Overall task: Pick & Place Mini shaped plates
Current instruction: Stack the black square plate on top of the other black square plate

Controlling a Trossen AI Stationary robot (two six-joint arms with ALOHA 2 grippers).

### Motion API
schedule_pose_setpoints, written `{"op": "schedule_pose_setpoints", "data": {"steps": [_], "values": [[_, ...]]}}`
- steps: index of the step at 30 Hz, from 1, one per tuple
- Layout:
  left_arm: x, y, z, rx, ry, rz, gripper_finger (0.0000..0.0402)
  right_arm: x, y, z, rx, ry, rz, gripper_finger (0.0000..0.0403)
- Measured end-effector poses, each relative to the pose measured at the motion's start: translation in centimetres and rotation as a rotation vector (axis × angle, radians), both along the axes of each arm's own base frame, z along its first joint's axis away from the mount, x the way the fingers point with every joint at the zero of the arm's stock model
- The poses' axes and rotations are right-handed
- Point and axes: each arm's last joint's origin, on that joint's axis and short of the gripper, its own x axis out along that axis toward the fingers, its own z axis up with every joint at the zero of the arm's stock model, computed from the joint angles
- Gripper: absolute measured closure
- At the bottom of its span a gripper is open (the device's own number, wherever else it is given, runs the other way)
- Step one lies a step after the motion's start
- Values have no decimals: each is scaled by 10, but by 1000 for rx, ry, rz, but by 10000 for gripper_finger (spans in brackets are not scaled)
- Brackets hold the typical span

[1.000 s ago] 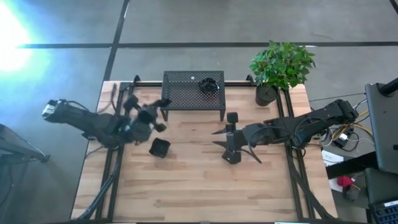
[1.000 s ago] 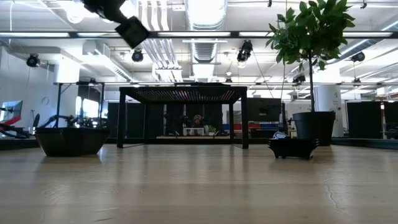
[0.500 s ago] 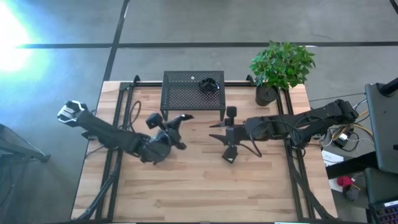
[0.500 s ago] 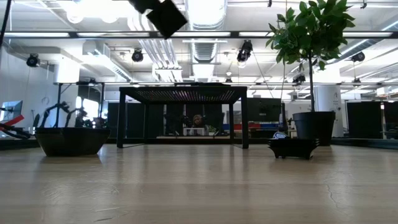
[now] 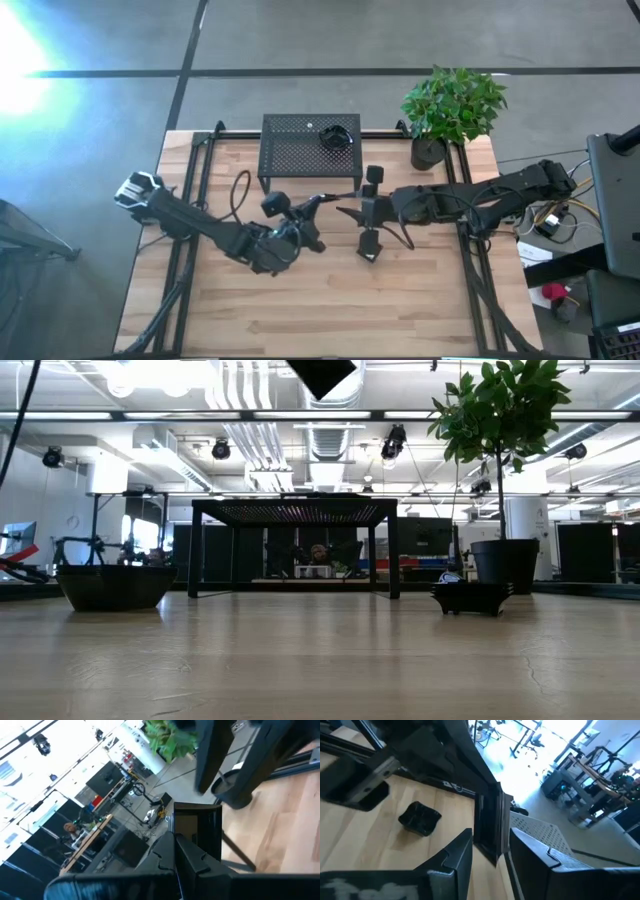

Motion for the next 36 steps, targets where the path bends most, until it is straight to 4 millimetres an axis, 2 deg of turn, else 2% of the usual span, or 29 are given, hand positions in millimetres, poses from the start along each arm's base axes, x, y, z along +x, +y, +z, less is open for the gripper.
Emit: {"op": "schedule_pose_setpoints", "data": {"steps": [6,12,16,21,29,32,36], "values": [[15,-7,5,20,24,-18,401,0,0,-2,-2,3,-7,281],[20,-11,7,22,28,-36,401,-1,-1,-4,-16,7,-51,292],[20,-11,8,21,26,-41,401,-1,-2,-6,-14,10,-64,318],[20,-11,9,14,19,-52,401,-1,-2,-7,-5,7,-79,383],[20,-11,8,15,21,-53,400,-1,-2,-7,5,4,-82,392],[20,-11,9,12,18,-54,386,-1,-2,-7,6,5,-82,393],[20,-11,9,6,8,-45,347,-1,-2,-7,22,-1,-86,393]]}}
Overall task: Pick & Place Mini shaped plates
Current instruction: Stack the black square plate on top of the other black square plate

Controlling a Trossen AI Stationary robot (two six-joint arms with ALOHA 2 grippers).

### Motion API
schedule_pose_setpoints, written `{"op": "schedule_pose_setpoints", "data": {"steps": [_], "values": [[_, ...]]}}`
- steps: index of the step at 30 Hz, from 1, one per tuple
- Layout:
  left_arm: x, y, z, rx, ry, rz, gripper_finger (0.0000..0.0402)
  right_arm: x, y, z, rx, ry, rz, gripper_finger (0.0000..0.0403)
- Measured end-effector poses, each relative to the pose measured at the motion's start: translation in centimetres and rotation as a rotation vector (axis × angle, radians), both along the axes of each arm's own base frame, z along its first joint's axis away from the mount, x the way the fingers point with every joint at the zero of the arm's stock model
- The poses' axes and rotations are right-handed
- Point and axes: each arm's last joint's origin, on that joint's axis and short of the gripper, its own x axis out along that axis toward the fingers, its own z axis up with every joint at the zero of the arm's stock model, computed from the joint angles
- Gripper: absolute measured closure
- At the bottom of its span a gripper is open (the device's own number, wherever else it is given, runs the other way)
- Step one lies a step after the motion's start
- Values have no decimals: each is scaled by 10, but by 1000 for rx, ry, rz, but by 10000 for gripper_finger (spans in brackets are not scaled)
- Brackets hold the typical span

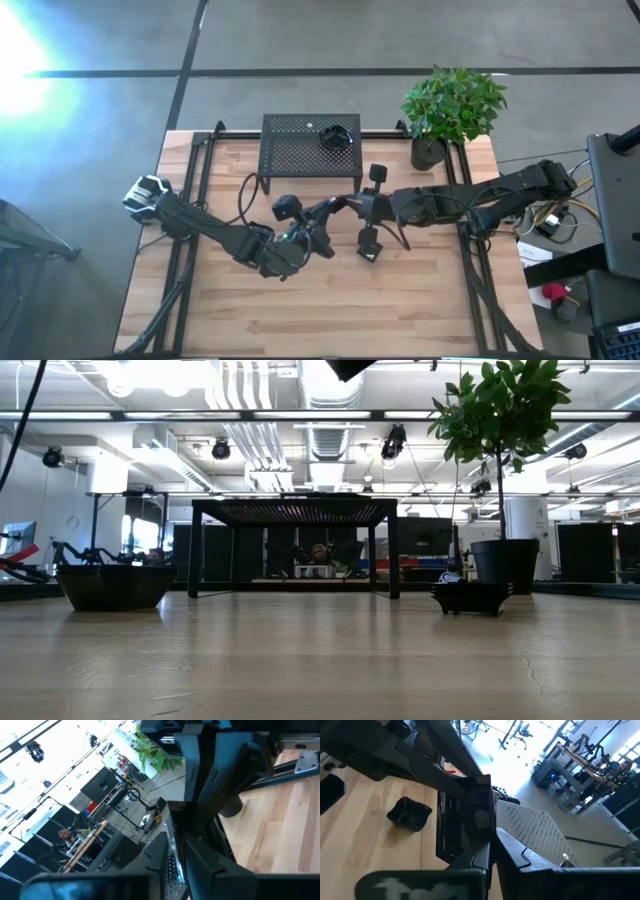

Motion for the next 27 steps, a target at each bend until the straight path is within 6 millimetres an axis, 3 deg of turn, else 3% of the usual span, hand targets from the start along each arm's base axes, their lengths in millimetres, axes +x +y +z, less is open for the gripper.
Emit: {"op": "schedule_pose_setpoints", "data": {"steps": [5,15,27], "values": [[-2,-2,1,8,1,17,311,-4,-1,3,-4,-6,-19,394],[-15,-23,3,38,2,56,307,-26,-7,12,86,48,-126,394],[-34,-35,17,34,-39,100,307,-57,-7,-15,451,343,-235,394]]}}
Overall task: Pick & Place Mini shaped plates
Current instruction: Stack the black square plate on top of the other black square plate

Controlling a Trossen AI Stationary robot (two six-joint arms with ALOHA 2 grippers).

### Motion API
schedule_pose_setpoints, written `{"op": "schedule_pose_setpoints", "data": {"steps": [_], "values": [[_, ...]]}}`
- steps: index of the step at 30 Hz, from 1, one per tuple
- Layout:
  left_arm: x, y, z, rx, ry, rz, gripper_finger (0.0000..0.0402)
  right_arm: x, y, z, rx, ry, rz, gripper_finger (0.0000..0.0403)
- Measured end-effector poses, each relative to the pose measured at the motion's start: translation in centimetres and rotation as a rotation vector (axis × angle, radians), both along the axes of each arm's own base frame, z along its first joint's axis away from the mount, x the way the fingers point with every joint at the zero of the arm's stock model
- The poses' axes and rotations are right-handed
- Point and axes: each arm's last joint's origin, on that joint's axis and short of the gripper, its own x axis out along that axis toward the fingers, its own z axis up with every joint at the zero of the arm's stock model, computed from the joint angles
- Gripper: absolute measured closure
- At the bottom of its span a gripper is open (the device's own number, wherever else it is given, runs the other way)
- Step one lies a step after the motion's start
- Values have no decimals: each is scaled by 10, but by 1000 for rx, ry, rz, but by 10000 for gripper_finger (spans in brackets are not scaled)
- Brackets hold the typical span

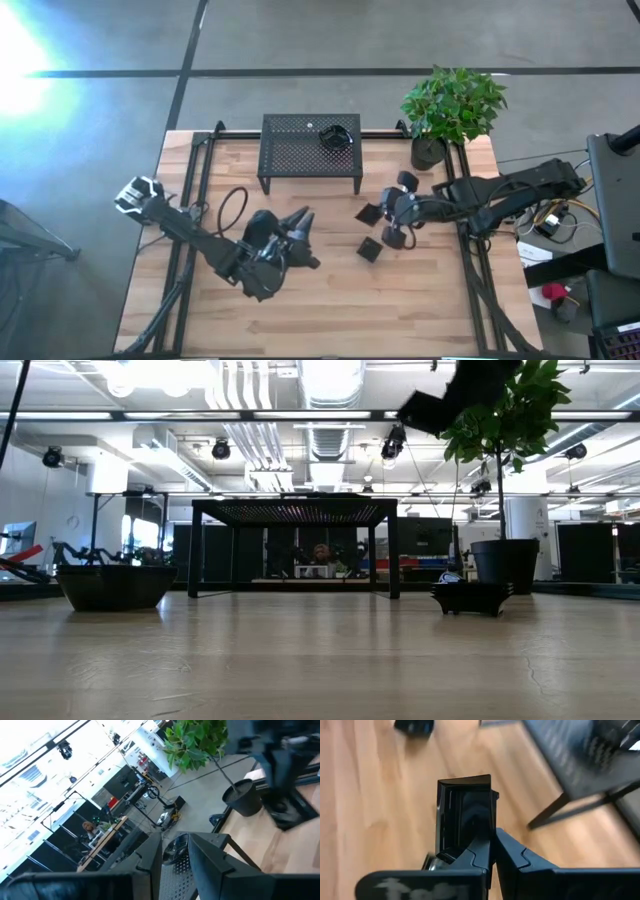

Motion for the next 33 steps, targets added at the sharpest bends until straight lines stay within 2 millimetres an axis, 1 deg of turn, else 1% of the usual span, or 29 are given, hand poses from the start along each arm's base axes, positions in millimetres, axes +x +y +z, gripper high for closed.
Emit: {"op": "schedule_pose_setpoints", "data": {"steps": [2,8,15,23,33], "values": [[-2,1,3,-6,-10,-1,307,-2,3,-7,31,39,8,394],[-6,3,8,-14,-23,-2,307,-5,12,-23,120,79,7,394],[-6,3,9,-15,-24,-3,307,-11,16,-52,258,131,-63,394],[-6,3,9,-14,-23,-3,307,-9,19,-91,389,76,-34,394],[-6,3,8,-14,-23,-4,307,-17,16,-128,464,30,-106,394]]}}
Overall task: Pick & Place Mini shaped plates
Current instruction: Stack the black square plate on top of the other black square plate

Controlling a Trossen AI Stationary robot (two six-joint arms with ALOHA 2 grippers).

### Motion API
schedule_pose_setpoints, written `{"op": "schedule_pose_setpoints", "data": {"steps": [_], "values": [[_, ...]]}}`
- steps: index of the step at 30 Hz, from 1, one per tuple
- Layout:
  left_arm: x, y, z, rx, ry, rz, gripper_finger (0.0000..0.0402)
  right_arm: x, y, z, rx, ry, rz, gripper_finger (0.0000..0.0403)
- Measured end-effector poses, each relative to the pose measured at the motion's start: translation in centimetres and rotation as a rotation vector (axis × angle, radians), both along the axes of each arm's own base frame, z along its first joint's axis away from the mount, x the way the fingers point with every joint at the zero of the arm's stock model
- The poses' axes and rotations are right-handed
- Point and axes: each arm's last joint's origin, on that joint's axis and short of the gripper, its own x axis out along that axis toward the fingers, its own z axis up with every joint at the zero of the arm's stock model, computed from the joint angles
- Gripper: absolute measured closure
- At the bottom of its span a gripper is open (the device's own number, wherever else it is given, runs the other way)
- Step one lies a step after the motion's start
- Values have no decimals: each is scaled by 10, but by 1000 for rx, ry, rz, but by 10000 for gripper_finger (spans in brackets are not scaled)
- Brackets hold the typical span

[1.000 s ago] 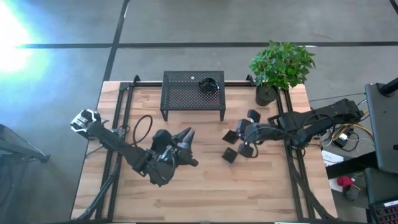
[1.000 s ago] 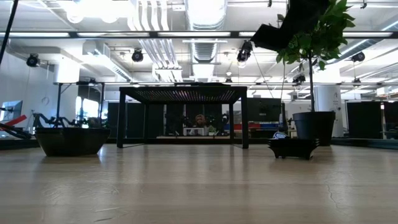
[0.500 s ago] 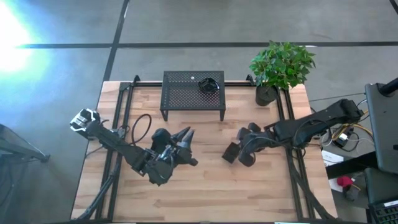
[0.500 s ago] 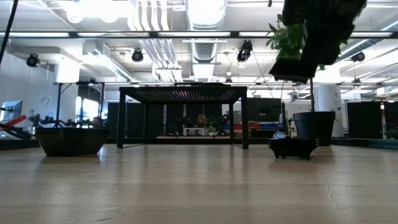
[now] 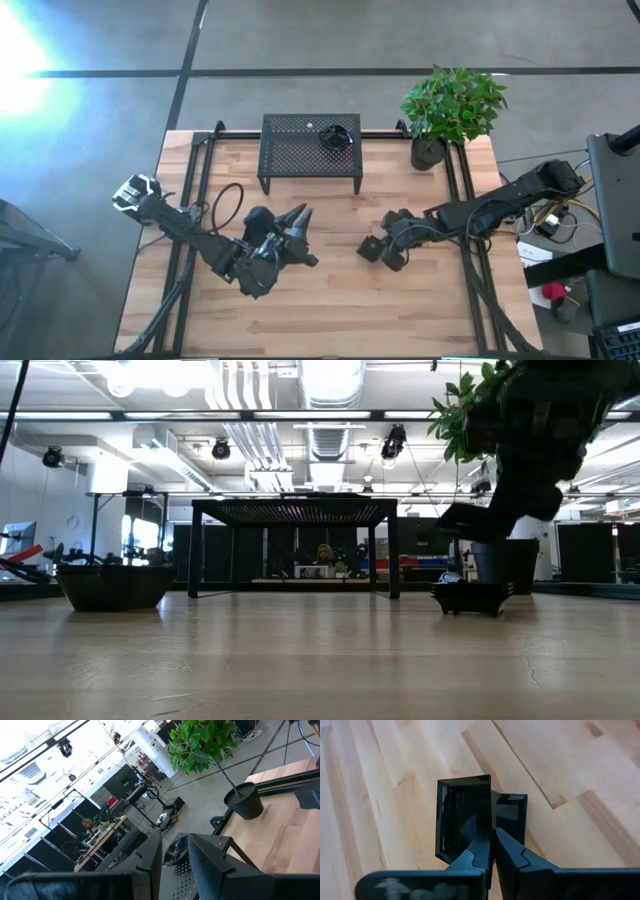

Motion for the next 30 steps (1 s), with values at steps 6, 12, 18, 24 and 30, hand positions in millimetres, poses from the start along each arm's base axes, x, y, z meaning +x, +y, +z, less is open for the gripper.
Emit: {"op": "schedule_pose_setpoints", "data": {"steps": [6,12,18,24,30], "values": [[0,0,0,0,0,0,307,-3,-5,-25,15,15,-43,392],[0,0,0,0,1,0,307,-4,-5,-30,3,26,-38,389],[0,0,-1,1,2,0,307,-1,-5,-26,-7,-1,-14,388],[0,0,-2,4,7,0,307,-1,-4,-26,-4,4,14,387],[0,0,-2,4,6,0,307,-2,-4,-27,-1,6,21,358]]}}
